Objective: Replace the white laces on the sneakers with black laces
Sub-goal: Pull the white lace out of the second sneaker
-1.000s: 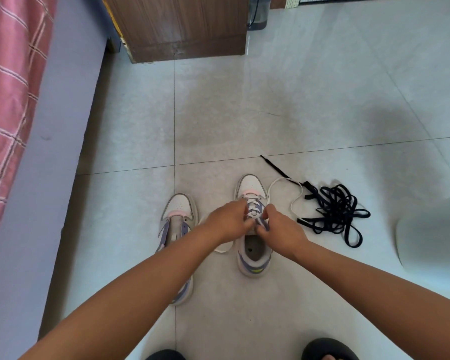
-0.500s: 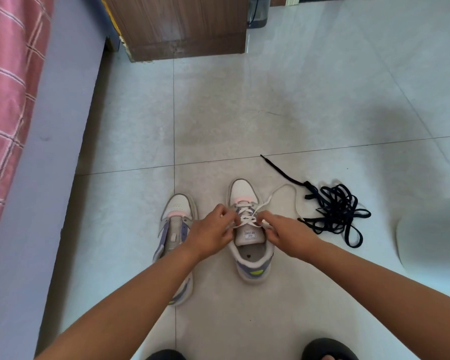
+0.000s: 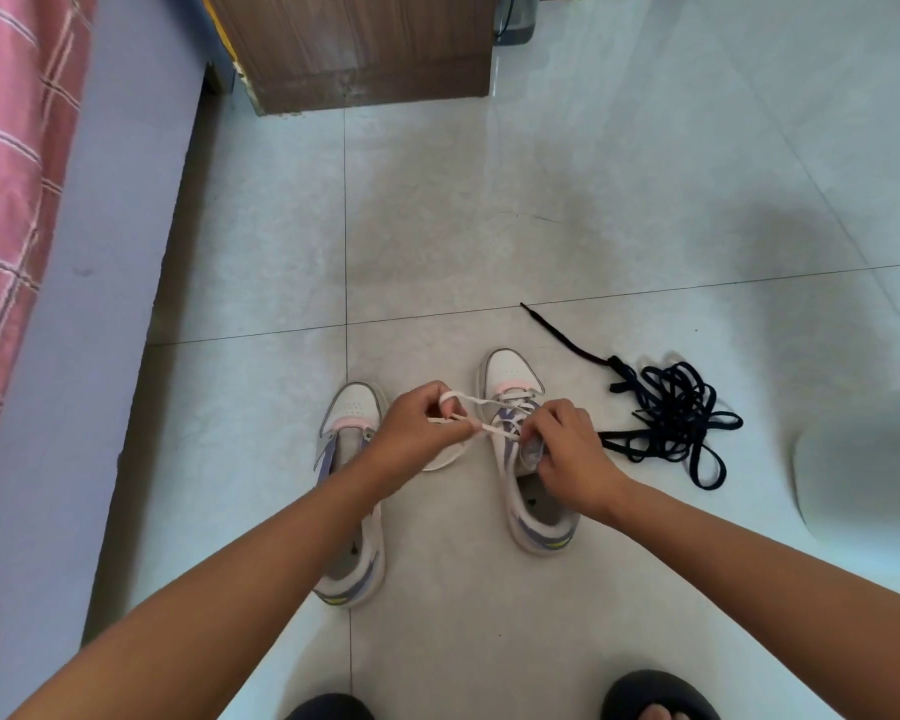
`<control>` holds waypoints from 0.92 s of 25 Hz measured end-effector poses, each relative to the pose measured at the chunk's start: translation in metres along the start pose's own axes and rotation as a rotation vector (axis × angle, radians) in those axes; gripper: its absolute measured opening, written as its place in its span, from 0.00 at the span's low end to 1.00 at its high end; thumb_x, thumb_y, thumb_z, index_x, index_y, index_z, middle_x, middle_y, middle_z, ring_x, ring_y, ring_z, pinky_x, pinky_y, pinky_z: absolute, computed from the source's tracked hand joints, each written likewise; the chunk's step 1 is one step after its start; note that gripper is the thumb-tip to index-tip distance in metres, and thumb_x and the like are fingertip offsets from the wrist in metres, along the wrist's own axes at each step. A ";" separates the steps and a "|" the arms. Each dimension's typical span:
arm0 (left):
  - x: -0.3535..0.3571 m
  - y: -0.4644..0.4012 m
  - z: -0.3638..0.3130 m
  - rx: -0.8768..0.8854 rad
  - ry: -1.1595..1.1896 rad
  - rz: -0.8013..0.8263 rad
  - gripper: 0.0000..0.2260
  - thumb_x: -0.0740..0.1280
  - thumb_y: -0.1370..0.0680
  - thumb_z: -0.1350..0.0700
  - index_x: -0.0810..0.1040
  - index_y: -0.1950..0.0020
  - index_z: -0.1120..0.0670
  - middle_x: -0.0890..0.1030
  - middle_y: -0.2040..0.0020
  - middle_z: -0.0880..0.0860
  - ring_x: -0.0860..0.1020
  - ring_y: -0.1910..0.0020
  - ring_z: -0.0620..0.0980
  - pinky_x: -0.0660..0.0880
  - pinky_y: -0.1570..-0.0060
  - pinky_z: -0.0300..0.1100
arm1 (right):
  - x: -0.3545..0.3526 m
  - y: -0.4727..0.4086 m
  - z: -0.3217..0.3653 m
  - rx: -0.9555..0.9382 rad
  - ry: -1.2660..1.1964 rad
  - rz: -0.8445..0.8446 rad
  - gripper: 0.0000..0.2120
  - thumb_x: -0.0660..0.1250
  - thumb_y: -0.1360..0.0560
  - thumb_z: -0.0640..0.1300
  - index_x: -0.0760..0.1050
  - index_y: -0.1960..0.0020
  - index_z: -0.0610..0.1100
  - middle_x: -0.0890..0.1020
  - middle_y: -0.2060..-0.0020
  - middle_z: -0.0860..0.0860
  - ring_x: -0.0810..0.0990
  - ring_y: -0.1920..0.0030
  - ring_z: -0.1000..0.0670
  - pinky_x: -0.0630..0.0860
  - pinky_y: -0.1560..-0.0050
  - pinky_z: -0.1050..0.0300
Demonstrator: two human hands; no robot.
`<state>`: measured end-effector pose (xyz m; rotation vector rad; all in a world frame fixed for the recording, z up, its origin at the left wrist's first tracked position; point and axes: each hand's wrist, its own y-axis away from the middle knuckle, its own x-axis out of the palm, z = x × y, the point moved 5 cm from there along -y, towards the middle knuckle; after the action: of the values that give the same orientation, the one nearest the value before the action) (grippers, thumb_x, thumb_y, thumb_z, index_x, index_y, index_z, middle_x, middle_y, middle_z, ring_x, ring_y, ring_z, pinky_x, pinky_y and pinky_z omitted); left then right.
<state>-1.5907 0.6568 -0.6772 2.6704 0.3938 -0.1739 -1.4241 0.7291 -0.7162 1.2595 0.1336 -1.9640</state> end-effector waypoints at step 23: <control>0.070 -0.028 -0.001 -0.242 -0.723 0.095 0.11 0.63 0.25 0.50 0.77 0.54 0.58 0.81 0.51 0.58 0.79 0.51 0.58 0.69 0.60 0.41 | -0.041 0.032 -0.043 0.528 -0.613 -0.028 0.24 0.67 0.25 0.47 0.64 0.32 0.43 0.72 0.55 0.47 0.72 0.58 0.52 0.67 0.62 0.63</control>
<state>-1.5325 0.6981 -0.7004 2.1896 0.0471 -0.9538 -1.3639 0.7495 -0.6948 0.8905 -0.7129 -2.4047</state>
